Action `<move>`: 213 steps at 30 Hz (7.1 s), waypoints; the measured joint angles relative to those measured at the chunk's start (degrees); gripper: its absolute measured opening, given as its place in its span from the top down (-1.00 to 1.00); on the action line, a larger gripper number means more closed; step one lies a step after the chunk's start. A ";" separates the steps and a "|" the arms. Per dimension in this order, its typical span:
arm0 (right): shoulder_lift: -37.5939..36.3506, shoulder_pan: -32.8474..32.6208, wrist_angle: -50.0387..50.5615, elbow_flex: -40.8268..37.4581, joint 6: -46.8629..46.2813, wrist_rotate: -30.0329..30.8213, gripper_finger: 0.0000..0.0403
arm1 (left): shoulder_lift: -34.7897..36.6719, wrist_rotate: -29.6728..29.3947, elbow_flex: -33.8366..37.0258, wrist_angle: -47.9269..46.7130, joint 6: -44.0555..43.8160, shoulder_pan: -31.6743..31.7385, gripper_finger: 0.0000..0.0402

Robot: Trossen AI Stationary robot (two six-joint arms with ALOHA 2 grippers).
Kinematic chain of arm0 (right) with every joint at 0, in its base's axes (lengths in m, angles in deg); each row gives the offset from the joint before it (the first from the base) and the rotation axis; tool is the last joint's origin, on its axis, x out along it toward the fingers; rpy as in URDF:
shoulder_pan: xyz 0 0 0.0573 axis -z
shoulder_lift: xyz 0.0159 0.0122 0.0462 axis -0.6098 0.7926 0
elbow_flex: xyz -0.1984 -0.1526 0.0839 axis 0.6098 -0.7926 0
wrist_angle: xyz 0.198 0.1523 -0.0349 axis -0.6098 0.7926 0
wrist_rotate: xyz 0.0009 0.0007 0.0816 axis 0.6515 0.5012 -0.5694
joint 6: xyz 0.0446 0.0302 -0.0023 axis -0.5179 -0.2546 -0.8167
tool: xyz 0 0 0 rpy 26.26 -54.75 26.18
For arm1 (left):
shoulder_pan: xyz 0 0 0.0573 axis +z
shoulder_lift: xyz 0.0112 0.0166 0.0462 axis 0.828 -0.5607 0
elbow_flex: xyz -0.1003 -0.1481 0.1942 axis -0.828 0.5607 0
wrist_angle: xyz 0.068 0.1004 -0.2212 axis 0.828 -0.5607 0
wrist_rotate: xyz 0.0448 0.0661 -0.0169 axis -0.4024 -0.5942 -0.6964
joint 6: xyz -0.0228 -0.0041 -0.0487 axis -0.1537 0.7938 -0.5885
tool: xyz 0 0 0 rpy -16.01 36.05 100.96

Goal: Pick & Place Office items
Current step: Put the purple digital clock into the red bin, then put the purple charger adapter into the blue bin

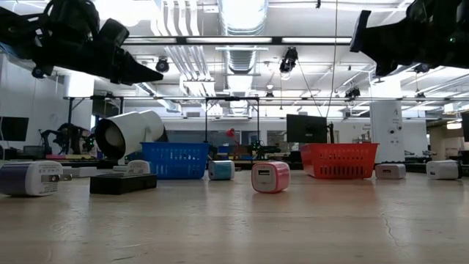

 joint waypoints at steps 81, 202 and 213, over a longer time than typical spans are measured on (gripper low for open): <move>23.85 -12.50 -1.90 12.67 10.36 13.88 0.53 | -0.02 0.00 0.00 -0.17 -1.95 -0.02 0.97; -15.59 -1.46 13.44 -1.14 2.56 -2.21 0.96 | -21.25 -3.89 -22.96 -73.44 -42.36 -35.27 0.03; -15.59 -1.46 13.27 -1.14 2.99 -2.25 0.96 | -27.12 0.35 -28.74 -62.24 -35.59 -44.24 -0.16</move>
